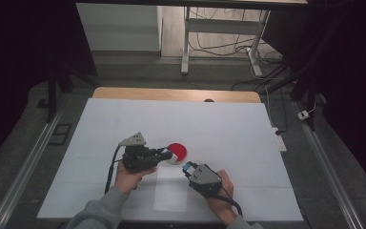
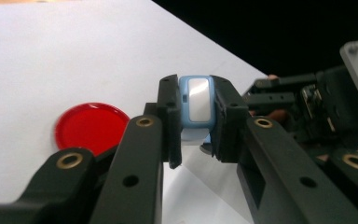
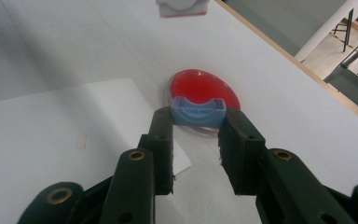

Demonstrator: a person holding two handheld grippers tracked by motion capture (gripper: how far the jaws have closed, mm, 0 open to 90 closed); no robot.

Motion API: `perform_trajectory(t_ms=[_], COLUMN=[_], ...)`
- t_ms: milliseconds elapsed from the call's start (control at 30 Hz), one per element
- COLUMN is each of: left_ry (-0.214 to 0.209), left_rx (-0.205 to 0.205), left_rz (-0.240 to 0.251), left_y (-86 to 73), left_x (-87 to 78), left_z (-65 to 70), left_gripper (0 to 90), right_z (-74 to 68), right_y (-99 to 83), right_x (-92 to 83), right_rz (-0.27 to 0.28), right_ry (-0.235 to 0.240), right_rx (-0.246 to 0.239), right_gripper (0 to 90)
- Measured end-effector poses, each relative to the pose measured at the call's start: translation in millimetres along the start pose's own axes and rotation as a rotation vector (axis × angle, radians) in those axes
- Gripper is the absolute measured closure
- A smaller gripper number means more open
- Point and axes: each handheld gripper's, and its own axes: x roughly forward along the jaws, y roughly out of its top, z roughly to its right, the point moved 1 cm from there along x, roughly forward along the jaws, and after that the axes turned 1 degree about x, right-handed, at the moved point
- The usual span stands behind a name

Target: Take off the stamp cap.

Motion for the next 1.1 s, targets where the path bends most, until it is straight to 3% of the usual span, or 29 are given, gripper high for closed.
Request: perform_trajectory(t_ms=[233,1100], left_ry=[-0.007,0.018], left_rx=[0.004,0.009], left_rz=[-0.029,-0.026], left_y=[-1.0,-1.4], left_x=[2.9,0.0], left_z=[0.1,-1.4], left_gripper=[75.2,75.2], right_z=[5.2,26.1], right_y=[-4.0,-20.6], right_x=[-3.0,-20.2], right_rz=[0.0,0.011], right_ry=[0.007,0.029], right_rx=[0.018,0.118], right_gripper=[66.2,66.0])
